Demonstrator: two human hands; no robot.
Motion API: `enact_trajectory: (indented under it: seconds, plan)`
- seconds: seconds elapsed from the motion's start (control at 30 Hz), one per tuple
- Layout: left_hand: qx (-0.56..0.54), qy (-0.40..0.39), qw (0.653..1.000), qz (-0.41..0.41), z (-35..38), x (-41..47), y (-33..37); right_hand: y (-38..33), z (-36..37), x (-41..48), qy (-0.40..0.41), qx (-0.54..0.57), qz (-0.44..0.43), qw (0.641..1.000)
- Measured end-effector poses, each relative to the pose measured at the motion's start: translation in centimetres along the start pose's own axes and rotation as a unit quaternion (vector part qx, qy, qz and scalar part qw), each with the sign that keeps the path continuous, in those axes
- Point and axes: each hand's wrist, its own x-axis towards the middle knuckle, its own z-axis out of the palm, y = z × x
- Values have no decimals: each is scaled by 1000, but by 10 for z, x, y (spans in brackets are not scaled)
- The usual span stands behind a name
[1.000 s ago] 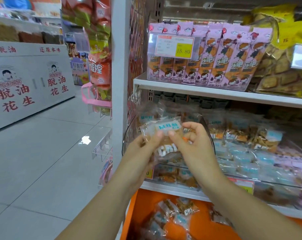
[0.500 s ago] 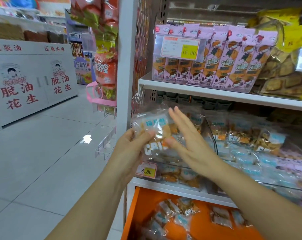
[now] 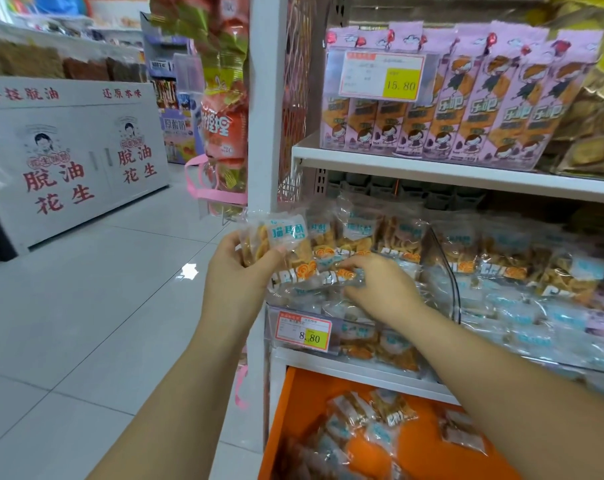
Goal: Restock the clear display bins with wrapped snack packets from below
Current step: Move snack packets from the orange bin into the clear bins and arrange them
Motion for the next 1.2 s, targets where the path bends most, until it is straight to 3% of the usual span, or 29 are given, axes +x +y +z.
enact_trajectory:
  seconds: [0.17,0.27,0.33,0.4,0.47,0.53,0.73,0.97,1.1,1.2]
  plan:
    - [7,8,1000,12,-1,-3,1,2,-18,-5,95,153,33,983]
    - [25,33,998,38,4,-10,1,-1,-44,-25,186,360,64,912]
    - [25,11,1000,7,14,-17,-2,-6,-56,-45,234,425,16,874]
    - [-39,-35,995,-84,26,-22,-6,-12,-57,-67,221,338,-78,911]
    - [-113,-83,976,-169,37,-28,-8,-6,-48,-81,187,107,-172,961]
    - [-134,-115,964,-199,45,-32,-8,4,-41,-88,159,-19,-216,963]
    - [-176,-192,944,-201,60,-40,-8,15,-51,-93,102,25,-188,976]
    - [-219,-217,932,-192,86,-47,0,25,-61,-102,42,-78,-168,982]
    - [-177,-264,938,-139,115,-63,12,46,-86,-120,23,-95,-136,986]
    - [-150,-273,941,-131,145,-76,14,70,-100,-136,-4,-35,-124,992]
